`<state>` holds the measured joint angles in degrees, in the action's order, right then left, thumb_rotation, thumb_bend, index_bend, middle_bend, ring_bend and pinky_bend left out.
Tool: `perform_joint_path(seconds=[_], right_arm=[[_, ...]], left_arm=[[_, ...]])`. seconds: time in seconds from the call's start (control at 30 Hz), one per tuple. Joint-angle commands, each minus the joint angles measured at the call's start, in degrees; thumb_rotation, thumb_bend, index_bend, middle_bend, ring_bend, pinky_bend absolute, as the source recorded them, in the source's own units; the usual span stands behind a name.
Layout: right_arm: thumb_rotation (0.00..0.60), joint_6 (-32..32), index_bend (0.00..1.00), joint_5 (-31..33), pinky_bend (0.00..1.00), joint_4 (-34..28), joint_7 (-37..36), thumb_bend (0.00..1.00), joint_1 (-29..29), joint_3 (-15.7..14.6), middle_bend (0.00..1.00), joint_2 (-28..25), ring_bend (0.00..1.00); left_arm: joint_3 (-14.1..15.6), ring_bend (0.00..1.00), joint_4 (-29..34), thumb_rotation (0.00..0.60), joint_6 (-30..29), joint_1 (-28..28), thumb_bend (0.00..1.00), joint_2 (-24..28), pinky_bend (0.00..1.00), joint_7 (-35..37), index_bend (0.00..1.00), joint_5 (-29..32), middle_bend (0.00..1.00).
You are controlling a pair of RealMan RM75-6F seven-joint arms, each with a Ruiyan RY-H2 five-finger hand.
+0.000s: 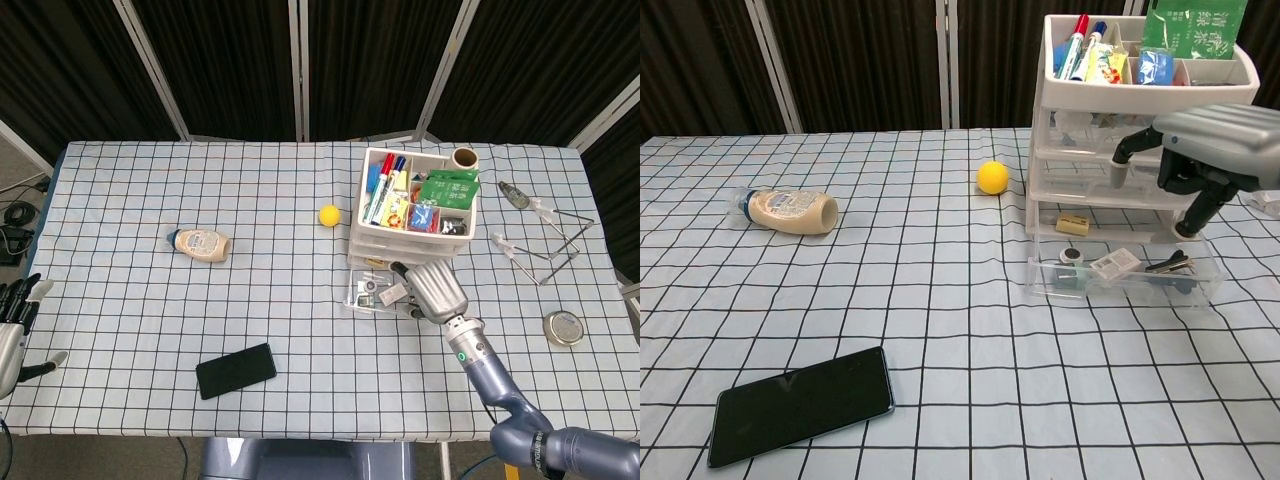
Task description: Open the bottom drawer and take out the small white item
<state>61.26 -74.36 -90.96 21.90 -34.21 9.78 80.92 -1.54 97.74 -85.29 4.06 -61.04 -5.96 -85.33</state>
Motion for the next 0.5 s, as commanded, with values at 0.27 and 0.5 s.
perform_joint_path(seconds=[0.27,0.5], right_arm=[[0.600,-4.2,0.43,-3.3,0.82,5.1,-1.3,0.02,-2.8,-2.3,1.00,0.6,1.00],[0.600,-3.4,0.42,-9.3,0.82,10.2,-3.7,0.02,-4.4,-3.7,1.00,2.1,1.00]], left_arm=[[-0.4,0.00,-0.5,0.600,0.1,0.2,0.00,-0.4,0.00,0.0,0.00,0.5,0.00],[-0.7,0.00,-1.0,0.600,1.2,0.7,0.00,-0.8,0.00,-0.3,0.00,1.5,0.00]])
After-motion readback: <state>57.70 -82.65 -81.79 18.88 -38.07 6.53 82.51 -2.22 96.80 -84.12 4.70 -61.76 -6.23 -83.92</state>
